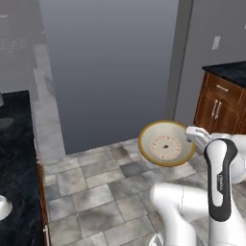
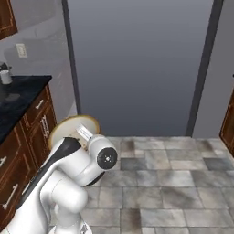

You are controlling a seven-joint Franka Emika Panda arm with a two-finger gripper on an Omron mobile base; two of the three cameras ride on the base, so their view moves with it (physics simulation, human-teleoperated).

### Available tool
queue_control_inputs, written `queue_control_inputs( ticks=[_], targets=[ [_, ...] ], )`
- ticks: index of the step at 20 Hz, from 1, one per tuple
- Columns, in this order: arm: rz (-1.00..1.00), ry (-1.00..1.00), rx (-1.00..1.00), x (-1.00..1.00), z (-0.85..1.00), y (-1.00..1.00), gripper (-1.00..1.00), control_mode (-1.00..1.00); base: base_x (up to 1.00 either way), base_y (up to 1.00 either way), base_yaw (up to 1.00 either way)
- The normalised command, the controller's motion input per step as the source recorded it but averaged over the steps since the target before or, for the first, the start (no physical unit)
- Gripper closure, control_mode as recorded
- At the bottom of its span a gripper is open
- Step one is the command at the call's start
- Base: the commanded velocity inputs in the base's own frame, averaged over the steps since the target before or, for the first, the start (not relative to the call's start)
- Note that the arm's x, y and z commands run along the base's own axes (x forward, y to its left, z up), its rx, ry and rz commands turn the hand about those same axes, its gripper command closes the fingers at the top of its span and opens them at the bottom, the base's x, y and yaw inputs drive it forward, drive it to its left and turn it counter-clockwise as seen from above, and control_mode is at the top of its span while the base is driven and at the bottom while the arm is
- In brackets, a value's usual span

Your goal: Clear the mugs and bowl far away from the sink.

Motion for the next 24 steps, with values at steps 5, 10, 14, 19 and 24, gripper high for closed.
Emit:
queue_control_inputs(
  ticks=[5, 10, 14, 19, 24],
  targets=[
    [0.00, 0.00, 0.00, 0.00, 0.00, 0.00, 1.00, 1.00, 0.00, 0.00, 0.46],
    [0.00, 0.00, 0.00, 0.00, 0.00, 0.00, 1.00, 1.00, 0.04, 0.05, 0.41],
    [0.00, 0.00, 0.00, 0.00, 0.00, 0.00, 1.00, 1.00, 0.19, 0.25, 0.34],
    [0.00, 0.00, 0.00, 0.00, 0.00, 0.00, 1.00, 1.00, 0.23, 0.39, 0.28],
    [0.00, 0.00, 0.00, 0.00, 0.00, 0.00, 1.00, 1.00, 0.22, 0.46, 0.22]
  ],
)
